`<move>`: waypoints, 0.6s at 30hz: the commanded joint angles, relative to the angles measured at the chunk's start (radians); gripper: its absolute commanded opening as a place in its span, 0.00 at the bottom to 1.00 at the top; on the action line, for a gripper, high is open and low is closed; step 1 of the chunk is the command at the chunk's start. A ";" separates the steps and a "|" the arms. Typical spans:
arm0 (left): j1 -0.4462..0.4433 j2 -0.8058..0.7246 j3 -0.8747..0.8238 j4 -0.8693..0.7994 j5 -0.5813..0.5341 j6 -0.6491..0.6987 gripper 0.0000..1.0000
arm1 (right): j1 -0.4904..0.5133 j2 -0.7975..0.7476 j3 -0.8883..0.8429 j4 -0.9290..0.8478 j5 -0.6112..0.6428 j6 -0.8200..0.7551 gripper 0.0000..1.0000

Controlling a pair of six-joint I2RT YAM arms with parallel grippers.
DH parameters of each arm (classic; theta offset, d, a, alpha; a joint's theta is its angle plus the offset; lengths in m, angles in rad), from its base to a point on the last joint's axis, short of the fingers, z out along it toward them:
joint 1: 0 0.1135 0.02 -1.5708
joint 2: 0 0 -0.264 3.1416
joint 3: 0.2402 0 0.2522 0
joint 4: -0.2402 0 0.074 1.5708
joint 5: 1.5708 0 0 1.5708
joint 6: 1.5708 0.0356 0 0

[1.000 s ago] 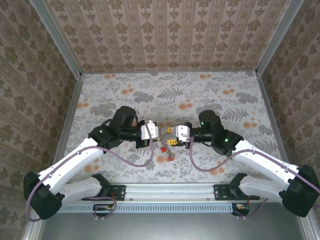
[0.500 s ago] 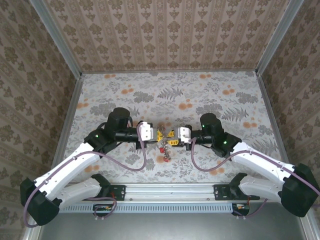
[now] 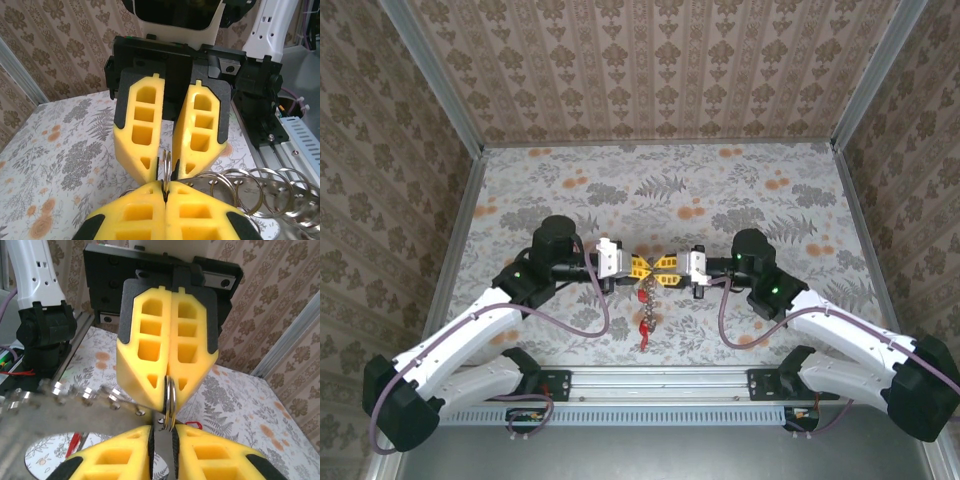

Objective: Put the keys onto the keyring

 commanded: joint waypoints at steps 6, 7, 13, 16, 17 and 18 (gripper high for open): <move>0.007 0.002 -0.010 0.133 0.046 -0.067 0.00 | -0.004 -0.026 -0.012 0.088 -0.022 0.056 0.13; 0.007 0.003 -0.012 0.138 0.046 -0.068 0.00 | -0.005 -0.026 -0.012 0.092 -0.021 0.059 0.13; 0.007 0.006 -0.024 0.163 0.040 -0.080 0.00 | -0.004 -0.029 -0.020 0.129 -0.013 0.082 0.16; 0.007 0.012 -0.023 0.169 0.046 -0.085 0.00 | -0.004 -0.027 -0.026 0.164 -0.010 0.103 0.16; 0.007 0.014 -0.026 0.173 0.046 -0.087 0.00 | -0.004 -0.027 -0.029 0.176 -0.007 0.110 0.16; 0.006 0.015 -0.025 0.175 0.047 -0.088 0.00 | -0.004 -0.026 -0.030 0.185 -0.006 0.117 0.16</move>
